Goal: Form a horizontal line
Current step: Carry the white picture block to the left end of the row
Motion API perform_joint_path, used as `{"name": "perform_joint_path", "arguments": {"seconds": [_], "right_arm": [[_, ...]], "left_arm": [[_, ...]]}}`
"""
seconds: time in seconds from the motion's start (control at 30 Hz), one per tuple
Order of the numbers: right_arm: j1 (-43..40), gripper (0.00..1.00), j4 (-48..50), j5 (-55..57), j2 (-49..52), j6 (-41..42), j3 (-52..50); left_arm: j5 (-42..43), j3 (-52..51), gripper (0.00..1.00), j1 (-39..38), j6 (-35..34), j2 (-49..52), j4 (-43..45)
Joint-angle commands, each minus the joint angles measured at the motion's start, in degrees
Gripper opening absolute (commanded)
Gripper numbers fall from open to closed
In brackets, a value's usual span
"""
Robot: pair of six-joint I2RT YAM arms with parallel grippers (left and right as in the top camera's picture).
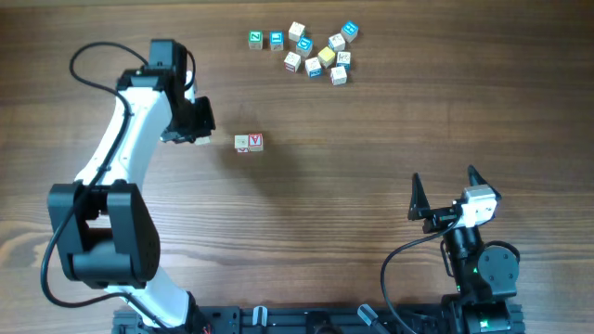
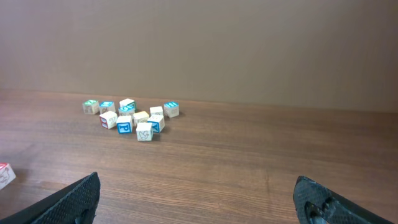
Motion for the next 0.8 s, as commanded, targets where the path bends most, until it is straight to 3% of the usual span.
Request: {"name": "perform_joint_path", "arguments": {"seconds": [0.0,0.37,0.77], "right_arm": [[-0.3,1.00,0.1,-0.3,-0.3,-0.6,-0.1],[-0.3,1.00,0.1,-0.3,-0.3,-0.6,-0.1],[-0.3,1.00,0.1,-0.3,-0.3,-0.6,-0.1]], "left_arm": [[1.8,-3.4,0.26,-0.3,1.4,0.5,4.7],[1.0,-13.2,0.30,-3.7,1.4,0.5,16.9],[-0.3,-15.1,0.43,-3.7,1.3,0.5,20.8]]}}
